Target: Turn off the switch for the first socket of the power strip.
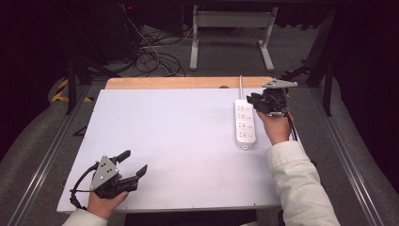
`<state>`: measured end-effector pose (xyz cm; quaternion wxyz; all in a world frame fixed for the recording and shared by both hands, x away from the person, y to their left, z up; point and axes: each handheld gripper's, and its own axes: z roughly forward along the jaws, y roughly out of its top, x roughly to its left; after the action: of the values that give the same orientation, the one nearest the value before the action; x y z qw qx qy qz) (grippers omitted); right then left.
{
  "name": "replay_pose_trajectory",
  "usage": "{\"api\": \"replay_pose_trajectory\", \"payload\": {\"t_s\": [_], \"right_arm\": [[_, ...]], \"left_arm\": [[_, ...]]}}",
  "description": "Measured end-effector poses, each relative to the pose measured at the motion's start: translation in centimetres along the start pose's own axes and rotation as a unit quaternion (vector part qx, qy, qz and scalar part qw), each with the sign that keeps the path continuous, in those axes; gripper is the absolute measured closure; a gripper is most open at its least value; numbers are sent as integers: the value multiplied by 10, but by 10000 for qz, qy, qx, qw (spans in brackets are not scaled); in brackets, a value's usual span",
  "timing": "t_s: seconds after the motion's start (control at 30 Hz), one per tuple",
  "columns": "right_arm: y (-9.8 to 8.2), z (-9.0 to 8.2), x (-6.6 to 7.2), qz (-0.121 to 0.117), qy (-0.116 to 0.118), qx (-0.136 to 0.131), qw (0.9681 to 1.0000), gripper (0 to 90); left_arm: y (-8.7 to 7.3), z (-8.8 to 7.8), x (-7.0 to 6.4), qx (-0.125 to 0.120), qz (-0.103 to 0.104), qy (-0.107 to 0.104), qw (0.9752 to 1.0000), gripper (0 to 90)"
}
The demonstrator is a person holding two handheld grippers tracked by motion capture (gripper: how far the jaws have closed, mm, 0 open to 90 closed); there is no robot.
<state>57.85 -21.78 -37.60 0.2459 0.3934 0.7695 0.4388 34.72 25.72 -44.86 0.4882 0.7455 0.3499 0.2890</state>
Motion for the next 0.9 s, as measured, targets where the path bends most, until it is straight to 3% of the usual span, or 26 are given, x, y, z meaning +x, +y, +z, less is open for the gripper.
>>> {"api": "replay_pose_trajectory", "payload": {"t_s": [0.2, 0.3, 0.33, 0.57, 0.67, 0.9], "right_arm": [[3, -36, 15, -135, 380, -337, 9986, 511], [2, -47, 19, -134, 485, -415, 9979, 487], [0, -58, 24, -256, 536, -514, 9969, 470], [-9, -78, 37, -392, 747, -541, 9950, 393], [-17, -88, 45, -559, 867, -627, 9927, 287], [-34, -99, 61, -552, 1171, -609, 9897, 180]], "left_arm": [[0, 0, -1, -14, -8, -14, 10000, 254], [0, 0, -1, -8, -29, -19, 10000, 253], [0, 0, -1, -5, -26, -14, 10000, 253], [0, 1, -1, 15, -13, -1, 10000, 246], [1, 1, -1, 18, -2, 8, 10000, 245], [1, 1, -2, 28, 3, -8, 10000, 245]]}}
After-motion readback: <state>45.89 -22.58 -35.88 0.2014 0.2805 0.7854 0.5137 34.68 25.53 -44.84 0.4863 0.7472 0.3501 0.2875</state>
